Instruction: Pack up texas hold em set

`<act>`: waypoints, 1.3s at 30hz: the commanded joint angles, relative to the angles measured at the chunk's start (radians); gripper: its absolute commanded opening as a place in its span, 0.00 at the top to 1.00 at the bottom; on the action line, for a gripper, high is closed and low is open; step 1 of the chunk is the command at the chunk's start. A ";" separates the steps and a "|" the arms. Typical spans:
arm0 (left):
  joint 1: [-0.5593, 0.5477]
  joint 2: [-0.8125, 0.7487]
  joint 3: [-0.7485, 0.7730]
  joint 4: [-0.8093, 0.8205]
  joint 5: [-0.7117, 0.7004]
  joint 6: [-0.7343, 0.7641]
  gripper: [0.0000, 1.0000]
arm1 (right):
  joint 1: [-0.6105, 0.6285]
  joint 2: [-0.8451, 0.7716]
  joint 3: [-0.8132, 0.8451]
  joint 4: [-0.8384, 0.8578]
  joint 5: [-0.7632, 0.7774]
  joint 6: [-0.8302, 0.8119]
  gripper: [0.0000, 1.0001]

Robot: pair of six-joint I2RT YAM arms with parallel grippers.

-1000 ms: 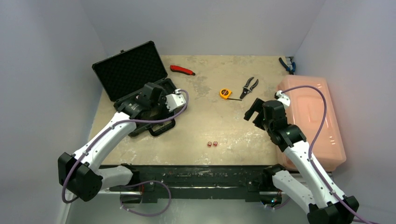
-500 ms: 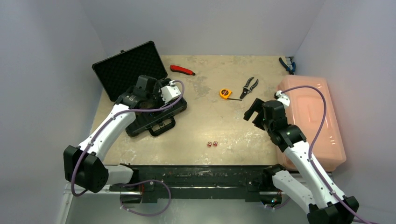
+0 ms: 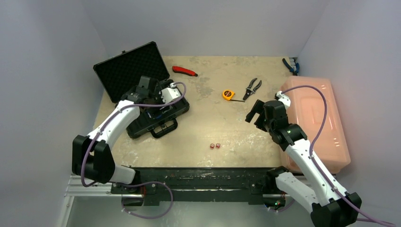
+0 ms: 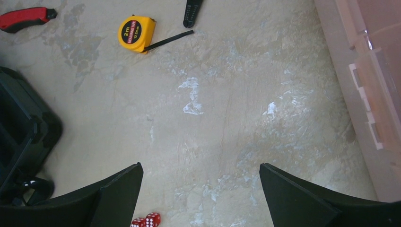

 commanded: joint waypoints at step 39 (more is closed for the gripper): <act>0.077 0.185 0.009 0.110 0.055 0.075 1.00 | 0.004 -0.042 -0.007 0.030 -0.009 -0.018 0.01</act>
